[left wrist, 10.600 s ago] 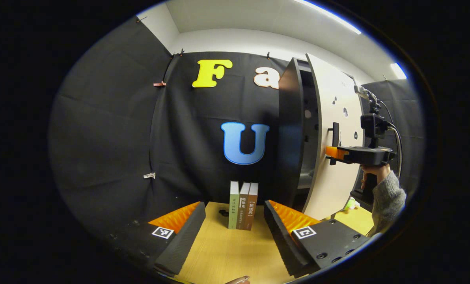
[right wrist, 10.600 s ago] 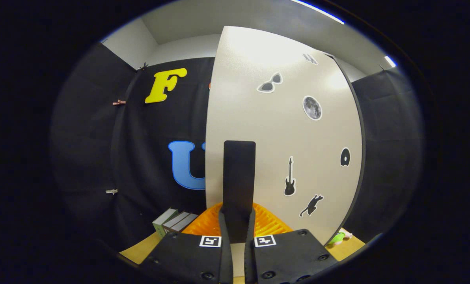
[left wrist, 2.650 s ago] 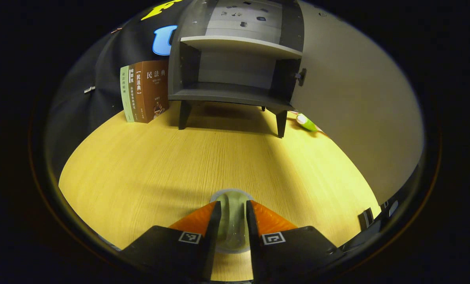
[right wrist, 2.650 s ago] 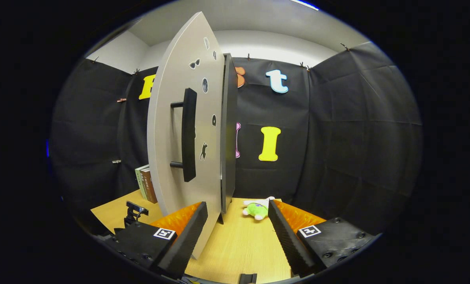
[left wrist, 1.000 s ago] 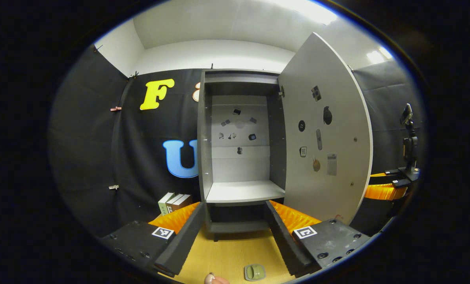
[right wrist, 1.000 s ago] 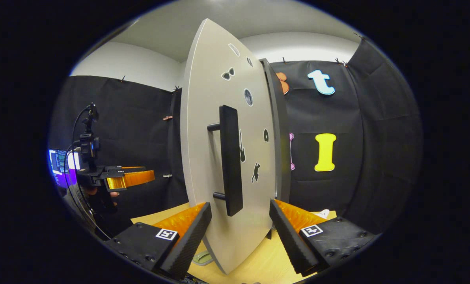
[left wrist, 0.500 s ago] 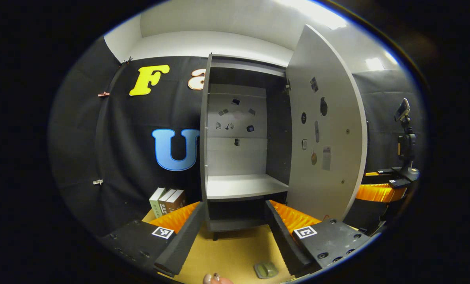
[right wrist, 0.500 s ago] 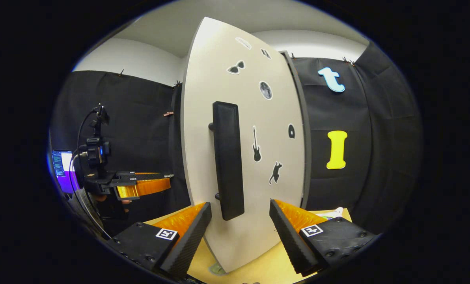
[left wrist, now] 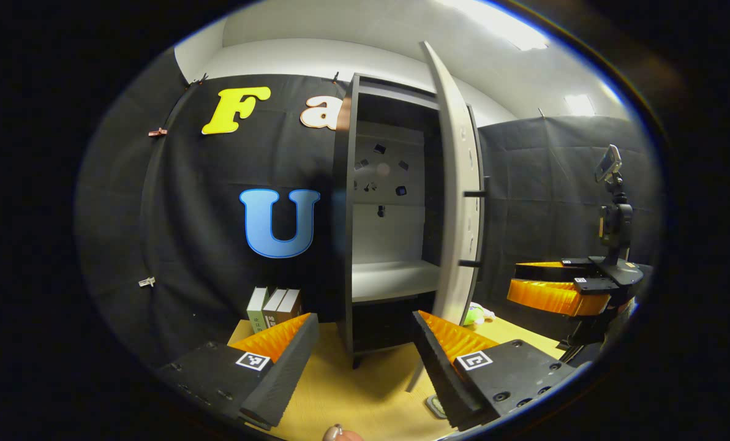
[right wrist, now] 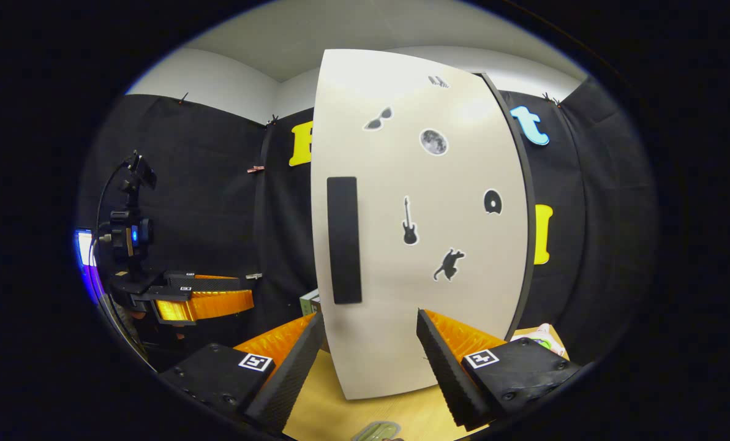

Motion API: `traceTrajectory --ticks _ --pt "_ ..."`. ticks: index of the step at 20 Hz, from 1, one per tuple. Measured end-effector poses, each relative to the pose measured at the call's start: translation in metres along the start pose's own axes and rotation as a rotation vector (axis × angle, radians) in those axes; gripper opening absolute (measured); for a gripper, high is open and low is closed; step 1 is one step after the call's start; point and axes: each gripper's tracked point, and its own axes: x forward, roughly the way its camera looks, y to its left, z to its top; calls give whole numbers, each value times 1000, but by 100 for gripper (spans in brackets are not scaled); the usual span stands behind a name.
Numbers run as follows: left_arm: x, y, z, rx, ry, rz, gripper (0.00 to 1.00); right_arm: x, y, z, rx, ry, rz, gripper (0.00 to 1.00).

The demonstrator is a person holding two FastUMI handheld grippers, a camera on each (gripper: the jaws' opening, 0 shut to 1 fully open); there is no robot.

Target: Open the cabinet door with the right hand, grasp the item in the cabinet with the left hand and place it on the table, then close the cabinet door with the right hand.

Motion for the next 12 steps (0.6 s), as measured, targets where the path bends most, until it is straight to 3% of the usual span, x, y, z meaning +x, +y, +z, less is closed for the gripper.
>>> traceTrajectory --ticks 4,12 --pt "7 -13 5 -22 -23 17 95 -10 -53 4 -43 -19 -158 98" --pt "20 -58 18 -45 -73 23 95 -29 -98 27 -31 -114 -237 97"
